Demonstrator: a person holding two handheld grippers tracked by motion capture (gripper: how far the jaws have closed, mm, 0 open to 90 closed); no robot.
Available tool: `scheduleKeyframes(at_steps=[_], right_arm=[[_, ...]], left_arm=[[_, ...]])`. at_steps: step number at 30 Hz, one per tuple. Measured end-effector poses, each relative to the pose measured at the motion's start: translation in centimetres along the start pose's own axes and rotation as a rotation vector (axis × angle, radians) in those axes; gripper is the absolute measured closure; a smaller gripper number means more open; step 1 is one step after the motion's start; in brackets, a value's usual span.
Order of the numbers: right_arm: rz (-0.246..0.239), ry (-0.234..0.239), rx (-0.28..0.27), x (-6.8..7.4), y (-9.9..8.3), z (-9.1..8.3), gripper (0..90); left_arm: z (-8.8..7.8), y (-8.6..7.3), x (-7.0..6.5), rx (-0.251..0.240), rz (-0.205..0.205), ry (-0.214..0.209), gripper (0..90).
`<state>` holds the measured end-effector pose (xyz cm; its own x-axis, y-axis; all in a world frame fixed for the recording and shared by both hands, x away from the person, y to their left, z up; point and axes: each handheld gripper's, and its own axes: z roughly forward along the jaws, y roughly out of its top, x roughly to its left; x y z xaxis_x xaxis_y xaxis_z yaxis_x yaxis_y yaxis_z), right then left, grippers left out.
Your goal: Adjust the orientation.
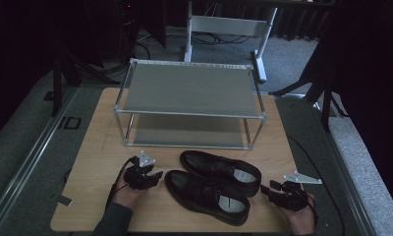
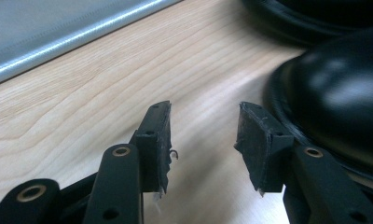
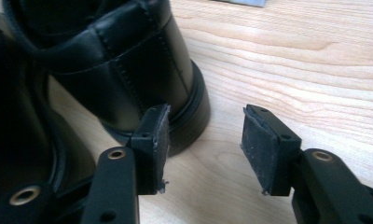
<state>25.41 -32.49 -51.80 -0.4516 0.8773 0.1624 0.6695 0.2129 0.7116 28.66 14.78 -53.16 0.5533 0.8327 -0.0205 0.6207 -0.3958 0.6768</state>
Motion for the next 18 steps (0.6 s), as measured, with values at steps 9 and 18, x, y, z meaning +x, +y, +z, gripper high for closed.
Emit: scheduleKeyframes(at_steps=[9,18], right_arm=[[-0.100,0.051,-0.010,1.9,-0.6,-1.4,40.8],[-0.191,0.136,-0.006,3.4,-1.1,-2.1,24.3]], left_arm=[[-1.9,-1.2,-1.2,-0.018,0.045,-0.062,48.9],[-1.8,-2.3,-4.6,0.007,0.079,-0.066,24.9]])
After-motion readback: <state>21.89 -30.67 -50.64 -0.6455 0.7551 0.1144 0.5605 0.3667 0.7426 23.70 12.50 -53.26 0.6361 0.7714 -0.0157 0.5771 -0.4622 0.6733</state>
